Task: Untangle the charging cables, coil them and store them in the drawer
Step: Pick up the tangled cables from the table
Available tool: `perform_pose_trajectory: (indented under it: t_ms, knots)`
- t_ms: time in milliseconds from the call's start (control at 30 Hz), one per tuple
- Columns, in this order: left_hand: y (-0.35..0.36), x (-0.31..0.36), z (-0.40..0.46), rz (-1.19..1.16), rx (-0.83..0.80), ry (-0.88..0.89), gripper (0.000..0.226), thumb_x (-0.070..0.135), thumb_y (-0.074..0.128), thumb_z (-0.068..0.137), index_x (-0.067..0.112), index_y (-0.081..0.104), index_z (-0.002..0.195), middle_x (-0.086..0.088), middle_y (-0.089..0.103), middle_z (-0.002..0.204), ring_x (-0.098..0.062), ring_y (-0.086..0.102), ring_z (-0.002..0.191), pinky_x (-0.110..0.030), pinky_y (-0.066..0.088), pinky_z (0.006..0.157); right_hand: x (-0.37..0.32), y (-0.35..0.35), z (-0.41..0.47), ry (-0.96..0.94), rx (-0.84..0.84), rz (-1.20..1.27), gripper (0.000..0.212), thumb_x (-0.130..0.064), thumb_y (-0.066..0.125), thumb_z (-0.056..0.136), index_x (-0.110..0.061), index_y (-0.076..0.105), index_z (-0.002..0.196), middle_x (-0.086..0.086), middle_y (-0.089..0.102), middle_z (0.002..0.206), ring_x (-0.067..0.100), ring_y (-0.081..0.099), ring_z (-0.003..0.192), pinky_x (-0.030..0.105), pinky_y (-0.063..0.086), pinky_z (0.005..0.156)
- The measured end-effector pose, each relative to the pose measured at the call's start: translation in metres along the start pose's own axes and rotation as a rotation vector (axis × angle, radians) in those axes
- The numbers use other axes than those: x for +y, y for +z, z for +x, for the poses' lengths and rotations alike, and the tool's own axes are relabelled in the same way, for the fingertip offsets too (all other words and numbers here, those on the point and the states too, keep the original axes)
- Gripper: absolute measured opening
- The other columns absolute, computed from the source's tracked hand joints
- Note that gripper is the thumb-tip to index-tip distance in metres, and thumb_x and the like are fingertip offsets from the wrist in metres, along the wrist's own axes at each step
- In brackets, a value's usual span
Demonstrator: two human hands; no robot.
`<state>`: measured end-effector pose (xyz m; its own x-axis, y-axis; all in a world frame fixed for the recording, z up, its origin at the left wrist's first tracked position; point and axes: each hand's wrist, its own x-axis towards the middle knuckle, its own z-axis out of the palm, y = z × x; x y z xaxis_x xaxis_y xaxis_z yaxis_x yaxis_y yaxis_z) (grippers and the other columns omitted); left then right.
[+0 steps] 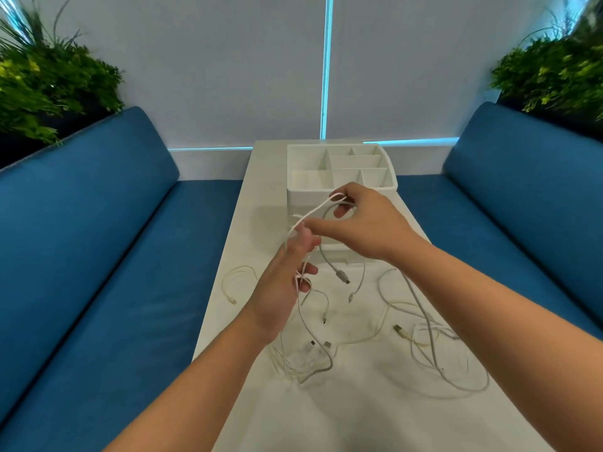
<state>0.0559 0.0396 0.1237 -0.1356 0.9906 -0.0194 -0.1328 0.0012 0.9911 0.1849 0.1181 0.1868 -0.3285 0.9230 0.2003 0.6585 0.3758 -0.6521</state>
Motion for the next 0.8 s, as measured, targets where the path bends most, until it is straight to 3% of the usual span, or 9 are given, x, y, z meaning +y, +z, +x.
perform_pose_trajectory:
  t_ms: [67, 133, 233, 333, 433, 567, 633, 800]
  knots:
    - [0.002, -0.003, -0.002, 0.167, 0.028, 0.025, 0.039, 0.062, 0.048, 0.093, 0.032, 0.063, 0.113, 0.017, 0.064, 0.101, -0.005, 0.055, 0.086, -0.021, 0.045, 0.071, -0.004, 0.004, 0.004, 0.038, -0.007, -0.034, 0.078, -0.075, 0.071, 0.058, -0.026, 0.055, 0.118, -0.01, 0.061, 0.099, 0.013, 0.06, 0.092, 0.034, 0.053, 0.077]
    - [0.002, -0.006, -0.003, 0.193, 0.087, 0.027, 0.037, 0.053, 0.039, 0.1, 0.028, 0.066, 0.107, 0.014, 0.068, 0.104, -0.005, 0.058, 0.084, -0.021, 0.048, 0.07, -0.005, 0.004, 0.006, 0.062, -0.028, -0.025, 0.078, -0.072, 0.073, 0.06, -0.025, 0.054, 0.119, -0.008, 0.06, 0.1, 0.015, 0.059, 0.092, 0.035, 0.052, 0.077]
    - [-0.004, -0.003, 0.0, -0.096, 0.11, -0.054, 0.04, 0.045, 0.037, 0.104, 0.016, 0.062, 0.09, 0.003, 0.071, 0.115, -0.014, 0.06, 0.084, -0.029, 0.047, 0.072, -0.001, 0.007, 0.008, 0.089, 0.013, 0.1, 0.073, -0.056, 0.079, 0.068, -0.021, 0.05, 0.126, -0.005, 0.06, 0.103, 0.016, 0.059, 0.097, 0.036, 0.053, 0.083]
    - [-0.013, 0.005, 0.003, -0.4, 0.078, -0.134, 0.037, 0.038, 0.038, 0.105, 0.017, 0.054, 0.079, -0.004, 0.071, 0.115, -0.016, 0.061, 0.079, -0.028, 0.044, 0.068, 0.011, 0.018, 0.003, 0.162, 0.075, 0.186, 0.081, -0.051, 0.082, 0.068, -0.022, 0.042, 0.133, -0.001, 0.062, 0.098, 0.017, 0.062, 0.092, 0.04, 0.055, 0.083]
    - [-0.011, 0.012, 0.002, -0.462, 0.01, -0.133, 0.035, 0.036, 0.036, 0.106, 0.017, 0.054, 0.083, 0.0, 0.072, 0.103, -0.018, 0.066, 0.079, -0.027, 0.04, 0.063, 0.012, 0.034, -0.006, 0.255, -0.054, 0.251, 0.088, -0.06, 0.08, 0.065, -0.021, 0.037, 0.131, 0.001, 0.065, 0.105, 0.016, 0.063, 0.094, 0.035, 0.053, 0.077]
    - [-0.013, 0.025, 0.002, -0.424, -0.02, -0.115, 0.033, 0.035, 0.034, 0.107, 0.014, 0.051, 0.088, -0.008, 0.073, 0.104, -0.029, 0.071, 0.092, -0.034, 0.046, 0.071, 0.002, 0.033, -0.002, 0.239, -0.09, 0.463, 0.065, -0.041, 0.079, 0.077, -0.02, 0.042, 0.126, 0.004, 0.073, 0.085, 0.009, 0.066, 0.075, 0.024, 0.043, 0.063]
    - [-0.02, 0.031, 0.004, -0.33, 0.004, -0.108, 0.033, 0.036, 0.032, 0.107, 0.013, 0.048, 0.091, -0.014, 0.073, 0.111, -0.034, 0.071, 0.1, -0.039, 0.054, 0.08, 0.001, 0.027, 0.001, 0.208, -0.108, 0.437, 0.058, -0.037, 0.077, 0.08, -0.021, 0.044, 0.125, 0.004, 0.073, 0.088, 0.009, 0.06, 0.07, 0.025, 0.042, 0.063]
    - [-0.047, 0.038, 0.001, -0.212, 0.077, -0.137, 0.032, 0.036, 0.031, 0.108, 0.012, 0.046, 0.092, -0.019, 0.072, 0.111, -0.035, 0.071, 0.103, -0.044, 0.059, 0.08, 0.014, 0.016, 0.003, 0.189, -0.069, 0.431, 0.046, -0.031, 0.072, 0.086, -0.02, 0.047, 0.123, -0.003, 0.075, 0.079, 0.016, 0.061, 0.089, 0.031, 0.048, 0.074]
